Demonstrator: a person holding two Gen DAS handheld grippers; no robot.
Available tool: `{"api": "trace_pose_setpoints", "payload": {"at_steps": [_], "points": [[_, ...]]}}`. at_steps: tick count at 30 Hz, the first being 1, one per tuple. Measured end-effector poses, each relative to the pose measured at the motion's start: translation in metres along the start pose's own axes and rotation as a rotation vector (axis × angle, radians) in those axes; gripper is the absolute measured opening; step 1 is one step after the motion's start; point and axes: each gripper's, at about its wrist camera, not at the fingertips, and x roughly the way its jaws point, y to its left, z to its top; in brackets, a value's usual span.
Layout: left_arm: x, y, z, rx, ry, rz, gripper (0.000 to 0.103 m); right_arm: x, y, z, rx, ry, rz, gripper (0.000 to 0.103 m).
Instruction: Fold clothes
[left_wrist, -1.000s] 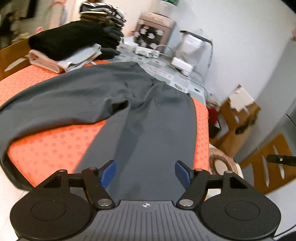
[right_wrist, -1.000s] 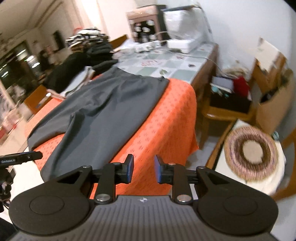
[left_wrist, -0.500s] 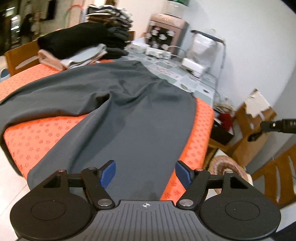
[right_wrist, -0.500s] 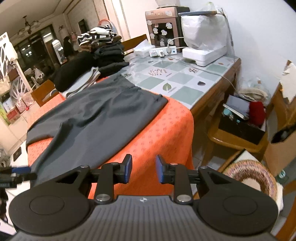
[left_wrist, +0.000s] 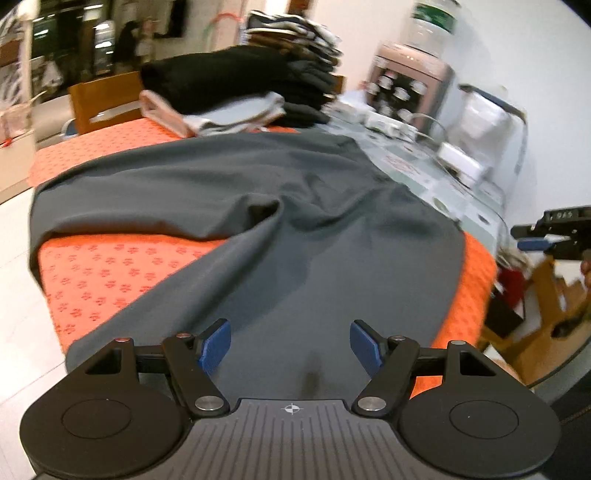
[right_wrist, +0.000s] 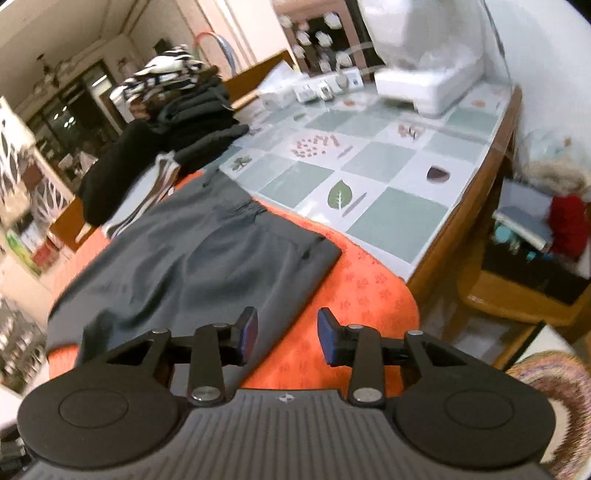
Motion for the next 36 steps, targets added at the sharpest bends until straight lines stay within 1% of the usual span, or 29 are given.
{"api": "trace_pose_setpoints", "payload": {"at_steps": [7, 10, 11, 13, 14, 15, 16, 17, 18, 22, 26, 31, 36], "points": [[-0.011, -0.009, 0.001, -0.068, 0.001, 0.111, 0.074, 0.083, -0.031, 0.033, 0.153, 0.111, 0.042, 0.043], [-0.013, -0.021, 0.002, -0.084, 0.008, 0.148, 0.074, 0.113, -0.041, 0.041, 0.183, 0.176, 0.031, 0.045], [-0.014, -0.025, 0.002, -0.089, 0.01, 0.16, 0.074, 0.119, -0.043, 0.042, 0.182, 0.19, 0.039, 0.047], [-0.016, -0.033, 0.003, -0.1, 0.014, 0.185, 0.075, 0.131, -0.047, 0.045, 0.178, 0.216, 0.056, 0.046], [-0.016, -0.038, 0.003, -0.108, 0.013, 0.195, 0.075, 0.134, -0.046, 0.049, 0.17, 0.227, 0.075, 0.041], [-0.017, -0.043, 0.004, -0.115, 0.013, 0.205, 0.075, 0.137, -0.045, 0.052, 0.159, 0.237, 0.092, 0.019], [-0.016, -0.047, 0.005, -0.122, 0.012, 0.216, 0.075, 0.139, -0.042, 0.056, 0.139, 0.248, 0.111, 0.009], [-0.016, -0.051, 0.006, -0.129, 0.011, 0.227, 0.075, 0.14, -0.038, 0.06, 0.115, 0.258, 0.134, 0.006], [-0.015, -0.054, 0.006, -0.137, 0.01, 0.236, 0.075, 0.14, -0.032, 0.066, 0.089, 0.265, 0.151, 0.005], [-0.01, -0.065, 0.009, -0.163, 0.017, 0.265, 0.075, 0.144, -0.005, 0.089, -0.011, 0.295, 0.226, 0.005], [-0.006, -0.076, 0.008, -0.154, 0.032, 0.287, 0.075, 0.16, 0.013, 0.106, -0.081, 0.331, 0.269, 0.004], [-0.005, -0.081, -0.004, -0.198, 0.049, 0.321, 0.075, 0.175, 0.023, 0.113, -0.137, 0.375, 0.259, 0.005], [-0.008, -0.083, -0.028, -0.247, 0.09, 0.339, 0.076, 0.173, 0.013, 0.107, -0.116, 0.401, 0.236, 0.007]]}}
